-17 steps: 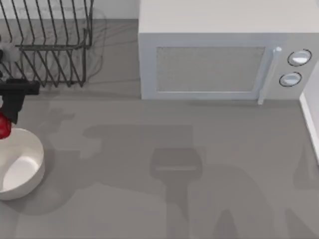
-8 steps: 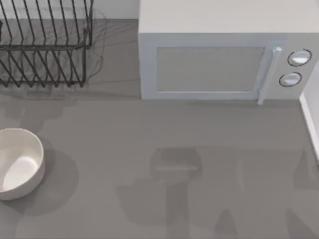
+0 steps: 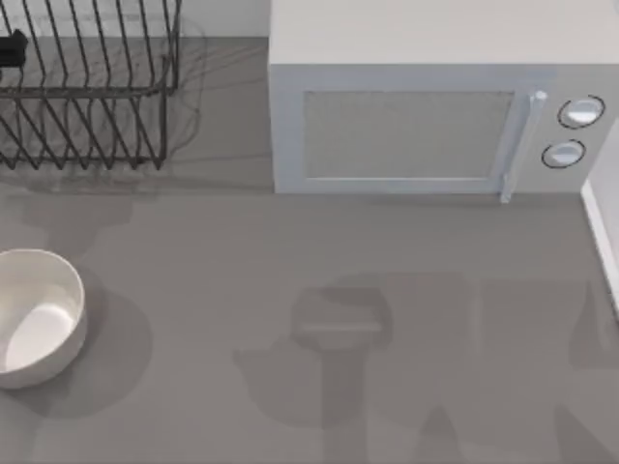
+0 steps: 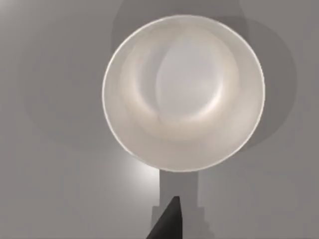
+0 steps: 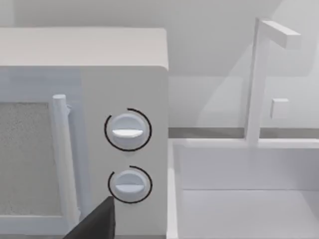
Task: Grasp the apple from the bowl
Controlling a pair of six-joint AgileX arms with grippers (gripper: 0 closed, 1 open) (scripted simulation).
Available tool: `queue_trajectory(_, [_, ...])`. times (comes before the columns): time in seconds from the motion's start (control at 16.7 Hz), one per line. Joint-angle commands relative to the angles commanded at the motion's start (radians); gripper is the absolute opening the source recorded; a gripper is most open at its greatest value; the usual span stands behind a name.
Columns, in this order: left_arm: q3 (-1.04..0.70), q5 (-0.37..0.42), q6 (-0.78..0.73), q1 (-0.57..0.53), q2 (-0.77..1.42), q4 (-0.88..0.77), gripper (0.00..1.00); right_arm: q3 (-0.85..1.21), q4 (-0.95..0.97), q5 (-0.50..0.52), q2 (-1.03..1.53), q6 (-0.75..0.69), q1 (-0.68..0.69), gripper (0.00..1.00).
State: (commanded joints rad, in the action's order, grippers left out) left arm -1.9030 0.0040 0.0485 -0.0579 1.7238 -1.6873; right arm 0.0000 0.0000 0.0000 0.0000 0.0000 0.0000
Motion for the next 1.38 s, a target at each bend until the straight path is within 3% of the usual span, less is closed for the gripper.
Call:
queue_trajectory(0.6, [-0.117, -0.002, 0.431, -0.450, 0.364, 0.185, 0.00, 0.000, 0.000, 0.000, 0.000, 0.000, 0.000, 1.00])
queue_trajectory(1.02, [-0.101, -0.001, 0.444, -0.462, 0.378, 0.210, 0.00, 0.000, 0.000, 0.000, 0.000, 0.000, 0.000, 1.00])
queue_trajectory(1.38, [0.143, -0.001, 0.443, -0.462, 0.391, 0.480, 0.00, 0.000, 0.000, 0.000, 0.000, 0.000, 0.000, 1.00])
